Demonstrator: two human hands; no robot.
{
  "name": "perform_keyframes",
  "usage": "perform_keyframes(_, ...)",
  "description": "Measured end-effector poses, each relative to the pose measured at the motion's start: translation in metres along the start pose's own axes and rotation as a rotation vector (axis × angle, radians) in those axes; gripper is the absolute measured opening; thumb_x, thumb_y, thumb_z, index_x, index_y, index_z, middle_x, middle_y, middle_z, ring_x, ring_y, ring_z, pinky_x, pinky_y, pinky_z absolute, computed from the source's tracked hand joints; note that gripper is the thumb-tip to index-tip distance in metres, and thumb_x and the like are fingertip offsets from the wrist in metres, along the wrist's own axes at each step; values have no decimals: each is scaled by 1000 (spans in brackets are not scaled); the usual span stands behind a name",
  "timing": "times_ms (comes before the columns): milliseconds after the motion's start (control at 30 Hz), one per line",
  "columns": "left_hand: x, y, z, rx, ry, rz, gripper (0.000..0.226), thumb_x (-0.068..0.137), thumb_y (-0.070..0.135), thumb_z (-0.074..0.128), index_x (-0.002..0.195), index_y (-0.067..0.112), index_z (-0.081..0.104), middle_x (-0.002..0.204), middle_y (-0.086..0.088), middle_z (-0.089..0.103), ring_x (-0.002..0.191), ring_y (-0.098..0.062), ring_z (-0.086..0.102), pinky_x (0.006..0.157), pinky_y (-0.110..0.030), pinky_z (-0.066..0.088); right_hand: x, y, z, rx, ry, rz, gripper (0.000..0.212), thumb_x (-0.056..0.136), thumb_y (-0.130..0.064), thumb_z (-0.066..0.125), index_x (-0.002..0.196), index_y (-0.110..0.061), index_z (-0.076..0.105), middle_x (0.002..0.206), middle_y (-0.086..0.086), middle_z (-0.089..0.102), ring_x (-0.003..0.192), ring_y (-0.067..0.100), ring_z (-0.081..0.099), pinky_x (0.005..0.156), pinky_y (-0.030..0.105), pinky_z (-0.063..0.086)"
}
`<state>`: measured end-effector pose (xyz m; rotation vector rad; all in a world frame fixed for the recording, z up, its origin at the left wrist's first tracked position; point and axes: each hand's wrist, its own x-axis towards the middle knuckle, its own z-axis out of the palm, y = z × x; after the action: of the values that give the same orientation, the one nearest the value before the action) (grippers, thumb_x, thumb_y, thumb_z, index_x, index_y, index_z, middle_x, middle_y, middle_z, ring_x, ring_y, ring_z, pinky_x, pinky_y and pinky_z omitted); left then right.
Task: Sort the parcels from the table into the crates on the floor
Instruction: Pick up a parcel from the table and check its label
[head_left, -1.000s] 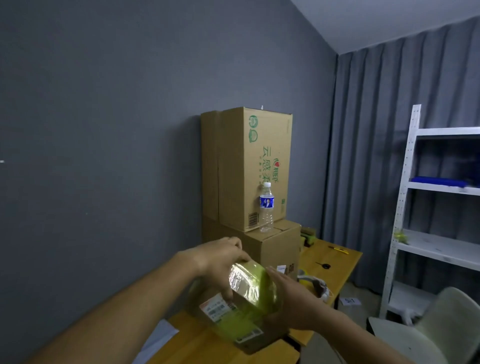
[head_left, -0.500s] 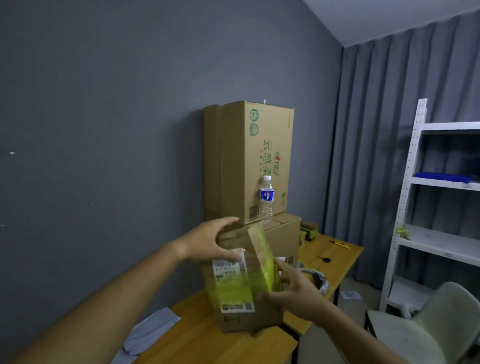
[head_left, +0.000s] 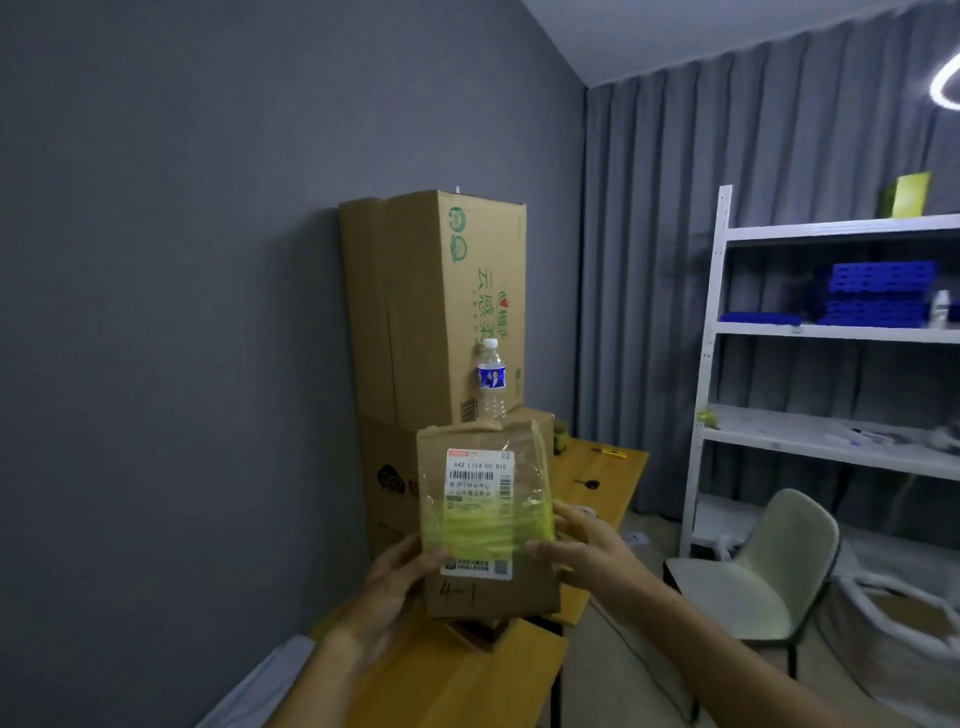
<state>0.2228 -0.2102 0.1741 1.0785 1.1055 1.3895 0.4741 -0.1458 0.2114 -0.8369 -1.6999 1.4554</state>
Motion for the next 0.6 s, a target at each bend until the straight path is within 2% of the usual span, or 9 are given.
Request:
perform_keyframes(100,-6,-1,-14,15,-67,32,82,55,40,92,127,12,65,119,-14,72,109,-29,70,79,-32,60,-6,7,15,10,27,15,65,77,-28,81,138,-30,58,121,-7,73,111,16,70,99,48,55)
perform_keyframes(200,-8,-8,-22,37,-109,30,72,64,36,89,127,10,66,123,-16,70,113,-32,68,90,-41,57,-16,16,28,47,59,23,51,90,-17,73,136,-32,59,122,-9,73,111,12,70,87,31,58)
perform_keyframes(267,-9,-16,-21,31,-113,16,67,68,34,87,127,11,67,125,-16,69,115,-34,67,96,-47,53,-26,22,31,47,82,52,46,96,-12,65,136,-33,58,123,-9,72,111,11,70,80,24,58)
perform_keyframes(333,-9,-24,-15,33,-132,16,65,69,34,85,127,12,67,124,-14,70,115,-34,67,97,-48,53,-40,26,28,34,106,85,48,96,-17,65,140,-34,55,128,-9,70,116,11,68,89,29,57)
perform_keyframes(400,-10,-32,0,46,-168,18,67,67,38,87,126,14,68,123,-12,71,114,-32,67,94,-44,55,-57,32,19,11,126,122,54,93,-29,69,144,-37,51,132,-10,68,123,12,64,107,42,48)
perform_keyframes(433,-10,-35,10,52,-190,22,68,66,40,88,126,15,68,122,-10,72,114,-31,68,92,-42,57,-67,33,13,3,148,139,54,93,-31,69,144,-38,51,132,-10,67,124,12,63,111,46,44)
perform_keyframes(500,-11,-42,34,55,-226,33,68,67,39,87,128,17,67,122,-7,72,115,-28,67,94,-42,57,-89,34,-3,-4,206,161,46,97,-28,66,141,-33,55,129,-8,70,120,14,65,111,49,44)
perform_keyframes(600,-12,-51,80,66,-285,47,52,78,29,83,127,24,68,126,-1,70,118,-22,66,97,-42,55,-126,33,-32,-41,306,171,35,98,-27,63,133,-30,62,121,-6,74,113,15,70,106,46,51)
